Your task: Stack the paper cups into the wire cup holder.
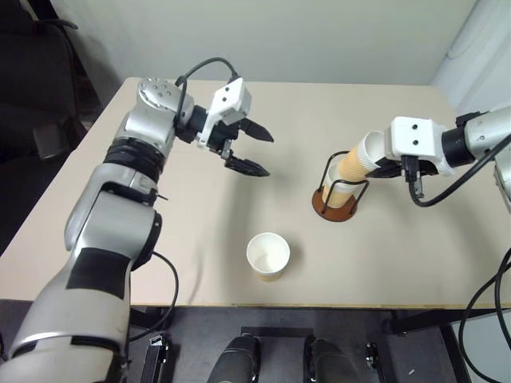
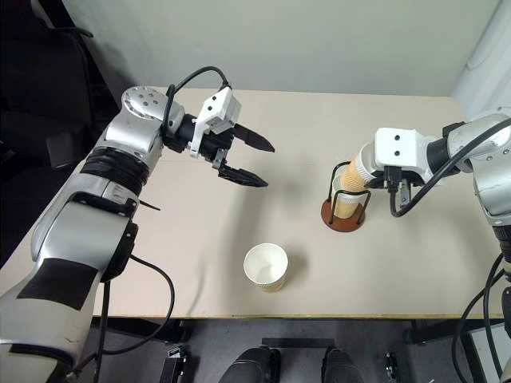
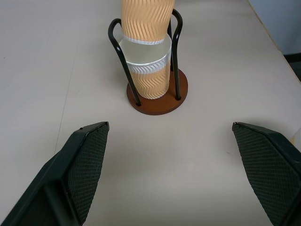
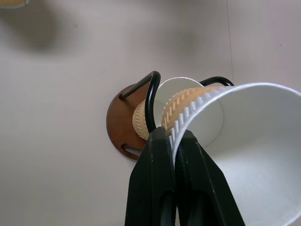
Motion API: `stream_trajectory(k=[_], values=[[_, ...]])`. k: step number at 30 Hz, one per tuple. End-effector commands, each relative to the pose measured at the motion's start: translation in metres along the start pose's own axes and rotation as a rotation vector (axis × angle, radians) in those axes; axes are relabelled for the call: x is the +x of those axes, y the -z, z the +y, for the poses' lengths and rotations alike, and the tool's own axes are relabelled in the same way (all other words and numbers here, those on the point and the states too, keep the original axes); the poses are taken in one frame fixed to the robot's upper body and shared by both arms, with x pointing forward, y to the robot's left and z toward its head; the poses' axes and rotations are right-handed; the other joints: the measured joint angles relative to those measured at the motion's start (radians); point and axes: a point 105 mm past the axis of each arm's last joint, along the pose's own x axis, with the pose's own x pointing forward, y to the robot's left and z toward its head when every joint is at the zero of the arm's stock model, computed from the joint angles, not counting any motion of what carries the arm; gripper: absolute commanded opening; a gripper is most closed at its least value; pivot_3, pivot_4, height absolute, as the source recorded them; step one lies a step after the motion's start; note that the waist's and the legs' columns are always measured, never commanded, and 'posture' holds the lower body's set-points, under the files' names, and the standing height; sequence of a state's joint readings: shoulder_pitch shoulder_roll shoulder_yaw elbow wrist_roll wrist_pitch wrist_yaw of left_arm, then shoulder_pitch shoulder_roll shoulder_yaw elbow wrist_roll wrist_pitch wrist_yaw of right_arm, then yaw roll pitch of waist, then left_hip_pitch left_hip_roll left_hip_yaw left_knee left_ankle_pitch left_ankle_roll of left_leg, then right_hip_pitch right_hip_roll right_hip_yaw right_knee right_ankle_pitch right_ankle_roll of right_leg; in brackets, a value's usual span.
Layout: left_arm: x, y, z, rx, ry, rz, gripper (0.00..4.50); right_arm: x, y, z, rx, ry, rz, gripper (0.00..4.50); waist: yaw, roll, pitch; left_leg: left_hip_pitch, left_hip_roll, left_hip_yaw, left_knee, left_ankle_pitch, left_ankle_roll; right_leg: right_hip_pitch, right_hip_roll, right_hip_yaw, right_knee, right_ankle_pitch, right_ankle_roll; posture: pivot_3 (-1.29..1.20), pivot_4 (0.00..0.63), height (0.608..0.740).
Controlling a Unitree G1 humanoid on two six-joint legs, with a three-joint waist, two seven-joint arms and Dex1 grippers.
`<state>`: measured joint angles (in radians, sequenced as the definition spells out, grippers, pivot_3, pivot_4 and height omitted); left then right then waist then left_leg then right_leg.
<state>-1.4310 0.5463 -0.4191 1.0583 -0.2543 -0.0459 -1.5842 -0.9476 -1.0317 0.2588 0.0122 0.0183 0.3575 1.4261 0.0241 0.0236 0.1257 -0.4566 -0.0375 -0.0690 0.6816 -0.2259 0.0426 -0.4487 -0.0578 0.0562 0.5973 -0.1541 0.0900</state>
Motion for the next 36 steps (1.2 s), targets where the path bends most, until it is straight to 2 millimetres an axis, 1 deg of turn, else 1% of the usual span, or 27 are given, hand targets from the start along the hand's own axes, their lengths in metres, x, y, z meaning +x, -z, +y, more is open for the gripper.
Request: stream_trajectory(k=[1,7,14,16,18,22,25,28,30,33,36], values=[[-0.004,-0.013,-0.001,0.053,0.016,-0.029,4.50,-0.003,0.000,-0.001,-0.030,0.008,0.014,0.05,0.000,0.000,0.000,0.000,0.000,-0.001,0.000,0.000,0.000,0.000,0.000,0.001,0.000,0.000,0.000,0.00,0.150,0.740],[-0.003,-0.015,0.000,0.058,0.018,-0.032,4.50,0.000,0.001,0.000,-0.049,-0.006,0.022,0.05,-0.001,0.000,0.000,0.001,0.000,-0.001,0.001,0.000,0.000,0.000,0.000,0.000,0.004,0.000,-0.001,0.00,0.150,0.740],[-0.001,-0.017,0.000,0.065,0.020,-0.039,4.50,0.007,-0.003,-0.003,-0.077,-0.019,0.014,0.05,-0.003,0.000,0.000,0.002,-0.001,-0.001,0.001,0.000,0.001,-0.001,0.000,-0.001,0.009,-0.001,-0.003,0.00,0.150,0.740],[-0.001,-0.017,0.000,0.065,0.020,-0.039,4.50,0.009,-0.005,-0.002,-0.079,-0.026,0.007,0.40,-0.003,0.000,0.000,0.001,-0.001,-0.001,0.001,0.000,0.002,-0.002,0.000,-0.001,0.011,-0.001,-0.003,0.00,0.150,0.740],[-0.001,-0.017,0.000,0.065,0.020,-0.039,4.50,0.011,-0.008,-0.003,-0.075,-0.026,-0.012,0.94,-0.004,0.000,0.000,0.002,0.000,-0.002,0.001,0.000,0.002,-0.002,0.000,-0.001,0.011,-0.001,-0.003,0.00,0.150,0.740],[-0.002,-0.017,0.000,0.064,0.020,-0.038,4.50,0.011,-0.014,-0.006,-0.065,-0.002,-0.048,2.42,-0.006,0.000,0.000,0.002,0.000,-0.001,0.001,0.000,0.002,-0.002,0.001,-0.001,0.012,-0.001,-0.005,0.00,0.150,0.740],[-0.001,-0.017,0.000,0.063,0.018,-0.039,4.50,0.007,-0.021,-0.013,-0.036,0.046,-0.102,3.47,-0.006,0.000,0.000,0.002,0.000,-0.002,0.001,0.001,0.002,-0.002,0.001,-0.001,0.012,-0.001,-0.006,0.00,0.150,0.740],[-0.002,-0.018,0.000,0.063,0.017,-0.040,4.50,-0.009,-0.034,-0.017,0.054,0.096,-0.201,3.47,-0.005,0.000,0.000,0.001,-0.001,-0.001,0.001,0.002,0.002,-0.003,0.001,-0.001,0.012,-0.002,-0.007,0.00,0.150,0.740],[-0.001,-0.018,0.000,0.061,0.020,-0.042,4.50,-0.024,-0.036,-0.016,0.112,0.132,-0.243,3.47,-0.004,0.000,0.000,0.001,-0.001,-0.001,0.001,0.004,-0.001,-0.003,0.001,-0.001,0.012,-0.002,-0.008,0.00,0.150,0.740],[0.004,-0.014,-0.004,0.053,0.044,-0.021,4.50,-0.042,-0.032,-0.008,0.180,0.176,-0.253,3.47,0.001,0.000,0.000,0.000,-0.001,-0.001,0.000,0.005,-0.003,-0.002,0.001,-0.001,0.011,-0.006,-0.014,0.00,0.150,0.740],[0.009,-0.010,-0.010,0.062,0.078,0.009,4.50,-0.053,-0.027,0.002,0.222,0.198,-0.239,3.47,0.004,-0.001,0.000,0.002,-0.001,-0.001,0.001,0.004,-0.003,0.000,0.001,-0.002,0.011,-0.008,-0.015,0.00,0.150,0.740]])
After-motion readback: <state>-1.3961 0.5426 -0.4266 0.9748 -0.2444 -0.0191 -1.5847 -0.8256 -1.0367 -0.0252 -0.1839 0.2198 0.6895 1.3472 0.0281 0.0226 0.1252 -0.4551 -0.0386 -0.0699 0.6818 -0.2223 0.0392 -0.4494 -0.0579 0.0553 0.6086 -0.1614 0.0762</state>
